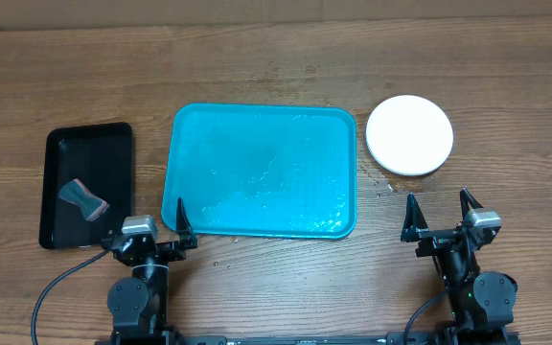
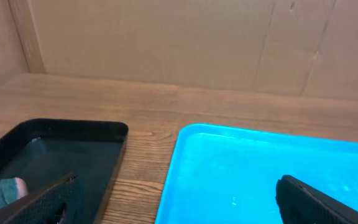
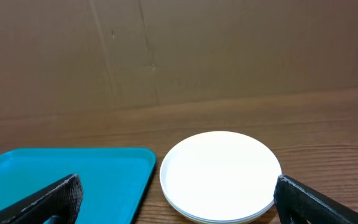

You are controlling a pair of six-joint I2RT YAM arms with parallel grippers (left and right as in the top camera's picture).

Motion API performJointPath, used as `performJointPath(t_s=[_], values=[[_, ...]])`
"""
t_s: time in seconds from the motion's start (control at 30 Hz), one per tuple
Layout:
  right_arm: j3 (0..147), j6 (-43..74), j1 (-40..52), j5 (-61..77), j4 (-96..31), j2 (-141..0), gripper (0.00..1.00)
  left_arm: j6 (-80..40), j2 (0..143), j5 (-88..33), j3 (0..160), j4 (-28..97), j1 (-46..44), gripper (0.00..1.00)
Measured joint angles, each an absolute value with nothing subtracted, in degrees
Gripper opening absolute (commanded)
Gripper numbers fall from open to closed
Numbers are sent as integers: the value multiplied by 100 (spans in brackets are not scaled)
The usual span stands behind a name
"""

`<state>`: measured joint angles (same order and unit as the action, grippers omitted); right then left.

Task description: Clean dirty plates on tray and stack at the side

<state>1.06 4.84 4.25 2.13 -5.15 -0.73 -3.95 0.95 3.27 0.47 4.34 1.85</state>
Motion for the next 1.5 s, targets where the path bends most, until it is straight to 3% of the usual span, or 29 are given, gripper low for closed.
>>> performJointPath(t_s=[1.5], values=[[106,486,425,213,-513,-73,100,-279,95,327,47,432,185,100]])
